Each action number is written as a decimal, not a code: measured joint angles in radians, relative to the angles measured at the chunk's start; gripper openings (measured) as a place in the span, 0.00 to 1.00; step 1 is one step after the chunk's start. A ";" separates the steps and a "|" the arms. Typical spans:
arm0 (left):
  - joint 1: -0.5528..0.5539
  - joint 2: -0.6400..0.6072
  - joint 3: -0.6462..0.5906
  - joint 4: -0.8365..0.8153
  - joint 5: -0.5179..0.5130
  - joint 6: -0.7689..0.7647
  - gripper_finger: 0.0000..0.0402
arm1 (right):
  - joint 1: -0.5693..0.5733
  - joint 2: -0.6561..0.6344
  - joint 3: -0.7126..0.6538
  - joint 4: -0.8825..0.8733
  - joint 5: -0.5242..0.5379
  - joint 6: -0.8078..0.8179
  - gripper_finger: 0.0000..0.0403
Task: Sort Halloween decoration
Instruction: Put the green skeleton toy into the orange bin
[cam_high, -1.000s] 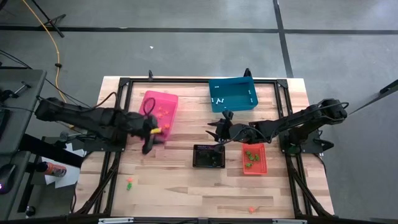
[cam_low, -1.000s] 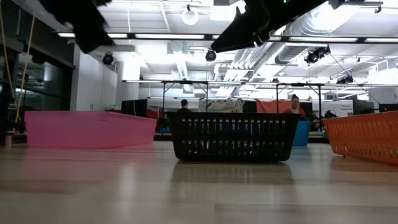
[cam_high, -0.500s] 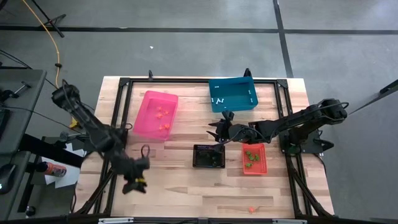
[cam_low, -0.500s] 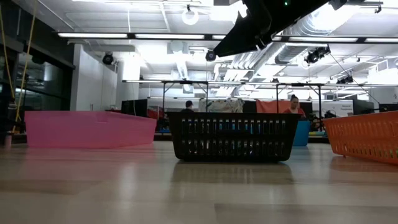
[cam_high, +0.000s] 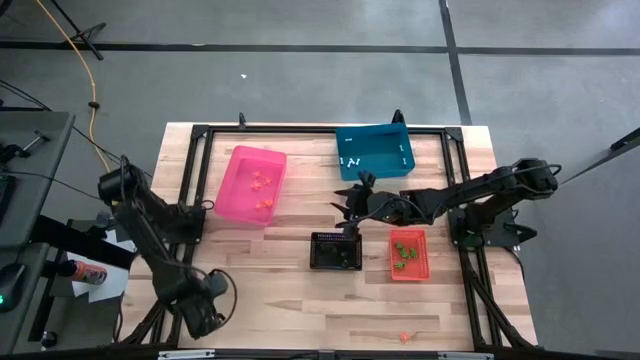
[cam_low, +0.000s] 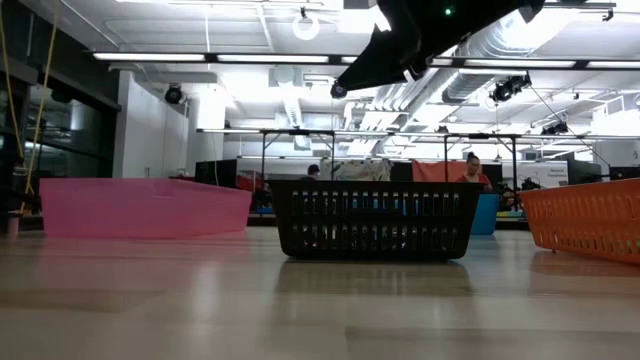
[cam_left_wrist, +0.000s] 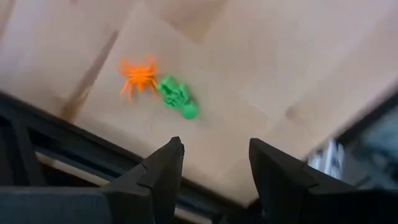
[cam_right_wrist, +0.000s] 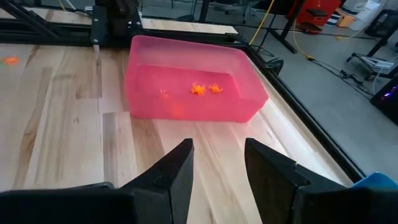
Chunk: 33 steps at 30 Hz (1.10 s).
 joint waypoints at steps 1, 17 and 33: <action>-0.002 0.018 0.001 -0.001 -0.003 -0.045 0.43 | 0.000 0.000 0.000 -0.001 -0.005 0.000 0.35; 0.018 0.154 -0.001 -0.030 0.057 -0.310 0.43 | 0.000 0.000 0.000 -0.002 -0.008 -0.009 0.35; 0.013 0.177 -0.001 0.030 0.027 -0.333 0.38 | -0.021 0.000 0.000 -0.002 -0.008 -0.003 0.35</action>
